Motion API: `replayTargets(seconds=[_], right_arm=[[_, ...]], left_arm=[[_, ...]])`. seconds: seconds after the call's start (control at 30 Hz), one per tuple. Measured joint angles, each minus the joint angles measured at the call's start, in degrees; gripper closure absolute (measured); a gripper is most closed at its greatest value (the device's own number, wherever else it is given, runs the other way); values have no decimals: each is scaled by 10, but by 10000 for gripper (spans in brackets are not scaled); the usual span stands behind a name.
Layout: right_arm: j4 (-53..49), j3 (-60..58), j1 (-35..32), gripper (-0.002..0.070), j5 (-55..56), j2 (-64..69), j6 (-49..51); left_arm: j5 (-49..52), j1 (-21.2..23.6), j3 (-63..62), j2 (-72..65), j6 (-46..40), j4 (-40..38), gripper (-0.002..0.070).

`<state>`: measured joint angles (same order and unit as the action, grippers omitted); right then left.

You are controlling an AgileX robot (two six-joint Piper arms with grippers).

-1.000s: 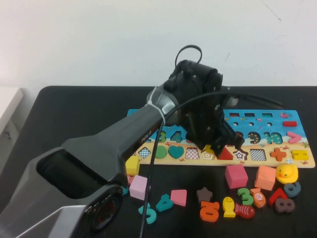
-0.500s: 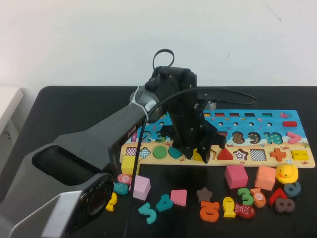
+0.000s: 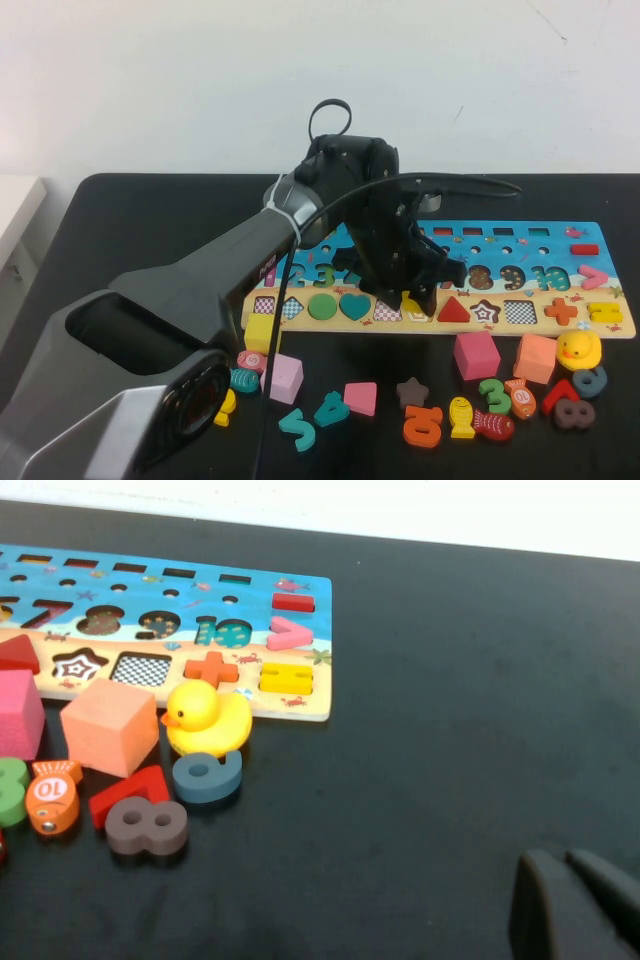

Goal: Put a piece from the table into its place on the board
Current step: Place the "five-pointed star" into the hole of the five-pointed star

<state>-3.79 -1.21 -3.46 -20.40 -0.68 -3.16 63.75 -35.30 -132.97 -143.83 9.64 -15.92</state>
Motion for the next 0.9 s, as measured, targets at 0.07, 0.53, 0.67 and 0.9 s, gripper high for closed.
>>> replayTargets(seconds=[0.07, 0.53, 0.67, 0.9], right_arm=[[0, 0, 0, 658, 0, 0, 0], [0, 0, 0, 658, 0, 0, -1], [0, 0, 0, 658, 0, 0, -1], [0, 0, 0, 658, 0, 0, -1]], left_arm=[[-6, 0, 0, 0, 0, -1, 366], [-17, -1, 0, 0, 8, 6, 366], [-18, -14, 0, -1, 8, 34, 366], [-19, -24, 0, -4, 13, 59, 366]])
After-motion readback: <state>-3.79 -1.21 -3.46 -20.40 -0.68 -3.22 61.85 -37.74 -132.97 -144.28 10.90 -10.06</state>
